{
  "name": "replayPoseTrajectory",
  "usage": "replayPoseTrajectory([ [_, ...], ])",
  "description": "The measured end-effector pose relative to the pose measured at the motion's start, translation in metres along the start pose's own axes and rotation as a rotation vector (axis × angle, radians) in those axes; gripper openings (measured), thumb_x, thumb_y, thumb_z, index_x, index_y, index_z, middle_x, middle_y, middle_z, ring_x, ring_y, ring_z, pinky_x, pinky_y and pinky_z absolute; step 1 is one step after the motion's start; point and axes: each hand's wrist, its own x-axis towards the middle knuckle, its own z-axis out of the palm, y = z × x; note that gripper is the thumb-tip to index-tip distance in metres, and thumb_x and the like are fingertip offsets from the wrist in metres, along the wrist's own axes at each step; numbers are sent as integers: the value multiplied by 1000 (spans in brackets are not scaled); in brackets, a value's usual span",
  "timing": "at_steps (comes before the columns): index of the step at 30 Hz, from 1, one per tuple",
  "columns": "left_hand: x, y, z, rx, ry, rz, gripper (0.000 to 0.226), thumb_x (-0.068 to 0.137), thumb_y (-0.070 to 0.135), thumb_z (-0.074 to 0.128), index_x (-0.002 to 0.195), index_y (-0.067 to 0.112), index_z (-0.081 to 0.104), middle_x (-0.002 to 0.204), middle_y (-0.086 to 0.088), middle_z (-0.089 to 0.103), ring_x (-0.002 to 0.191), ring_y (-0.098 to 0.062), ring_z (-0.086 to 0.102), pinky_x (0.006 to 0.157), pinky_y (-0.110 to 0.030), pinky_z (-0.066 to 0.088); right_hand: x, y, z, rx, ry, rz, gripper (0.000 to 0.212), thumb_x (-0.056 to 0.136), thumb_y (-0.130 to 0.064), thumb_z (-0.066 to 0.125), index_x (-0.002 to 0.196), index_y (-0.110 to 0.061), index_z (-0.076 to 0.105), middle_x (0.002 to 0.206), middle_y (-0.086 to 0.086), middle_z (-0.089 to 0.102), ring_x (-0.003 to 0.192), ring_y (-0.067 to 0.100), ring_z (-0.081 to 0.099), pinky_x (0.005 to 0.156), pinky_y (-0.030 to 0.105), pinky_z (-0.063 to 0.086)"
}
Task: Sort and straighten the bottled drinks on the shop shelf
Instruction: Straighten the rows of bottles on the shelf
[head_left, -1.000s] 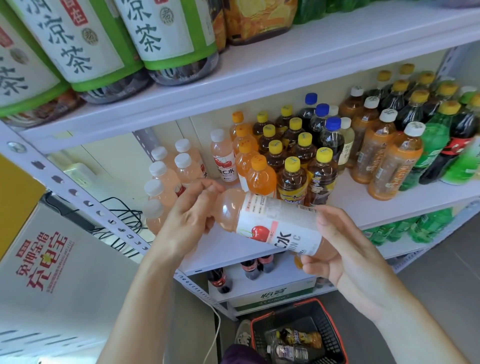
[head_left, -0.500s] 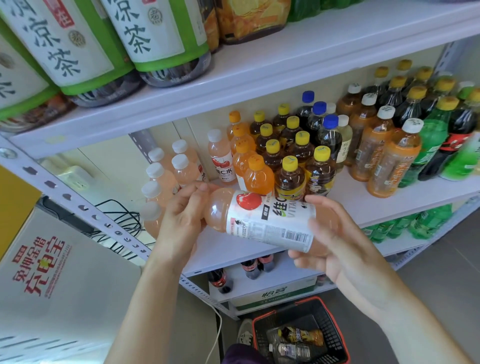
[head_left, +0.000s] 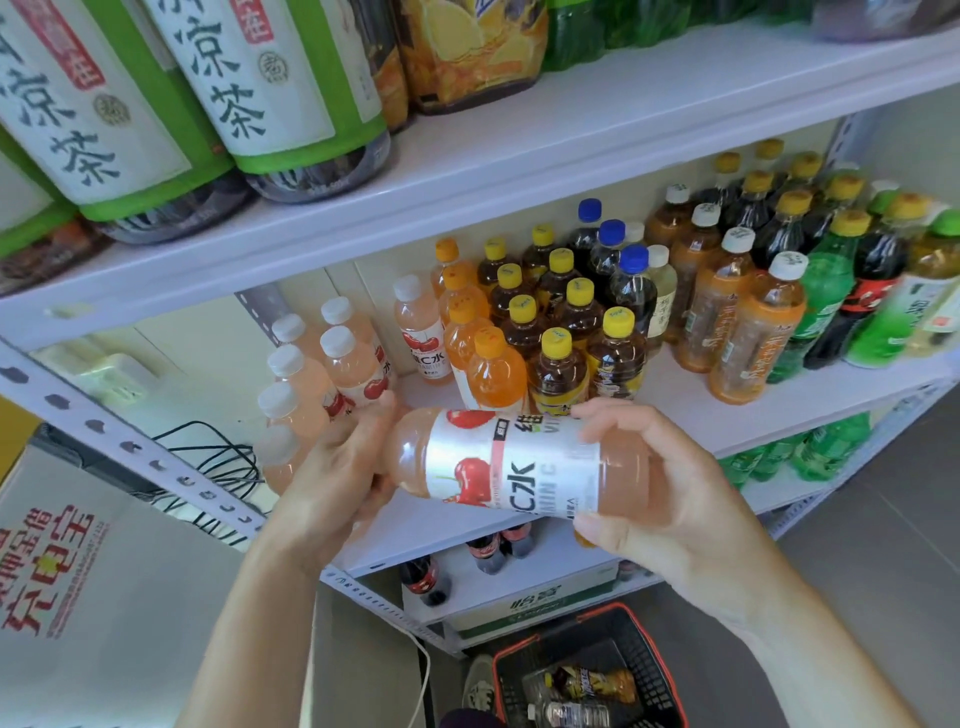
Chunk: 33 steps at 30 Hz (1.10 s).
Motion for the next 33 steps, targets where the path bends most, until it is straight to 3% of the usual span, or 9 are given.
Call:
replayPoseTrajectory([
  [3,0,-1,6,-54,39,130,43,88,54,56,98,14,71,64,-16,49,54,-17,46,48,-25,39,5,2,0,-60,29,36,73,63,-9,76,124,-41,51,121,-13,55,99,7,60,73,22,56],
  [5,-2,2,6,-39,-6,211,37,94,47,52,99,15,71,84,-27,59,71,-27,57,59,-34,50,9,6,-4,-99,-6,59,84,60,-16,79,132,-44,46,127,-17,54,108,4,60,81,17,53],
  [7,-4,6,3,-18,-28,273,32,96,43,51,100,19,72,90,-21,67,77,-26,63,62,-29,54,13,11,-6,13,-88,120,85,60,-29,84,134,-45,46,130,-12,57,115,9,61,91,26,54],
  [11,-6,16,-2,116,-48,353,26,94,46,51,100,28,69,90,-25,58,70,-33,48,66,-43,42,19,19,-4,252,-229,338,59,66,-52,83,120,-43,62,123,-4,68,114,18,65,97,53,51],
  [17,0,20,-9,266,4,306,14,102,31,49,105,27,62,71,-14,57,62,-19,52,58,-31,44,18,25,13,15,-218,236,65,71,-47,82,130,-42,55,124,-13,66,117,7,60,92,33,52],
  [20,6,18,-14,415,-36,230,43,95,47,46,96,5,59,50,7,43,46,-4,40,46,-17,35,19,30,19,-19,-160,224,66,67,-39,84,127,-42,56,118,-19,67,111,1,61,84,23,55],
  [23,9,18,-15,369,16,251,52,88,45,54,90,-7,59,57,2,42,51,-7,38,49,-19,32,22,38,29,-29,-106,233,65,68,-28,85,125,-43,57,115,-24,65,108,-4,60,82,12,50],
  [28,26,15,-15,685,204,317,34,84,61,62,93,29,65,75,5,69,71,-13,63,63,-28,47,31,49,43,-465,55,97,54,87,-27,69,135,-41,47,133,-27,46,124,-6,42,104,24,40],
  [33,79,1,-1,969,346,313,29,88,52,61,107,30,60,95,-3,69,86,-28,64,65,-32,41,55,45,37,-636,127,-92,50,88,-16,67,136,-20,52,128,-15,50,120,5,47,95,1,30],
])
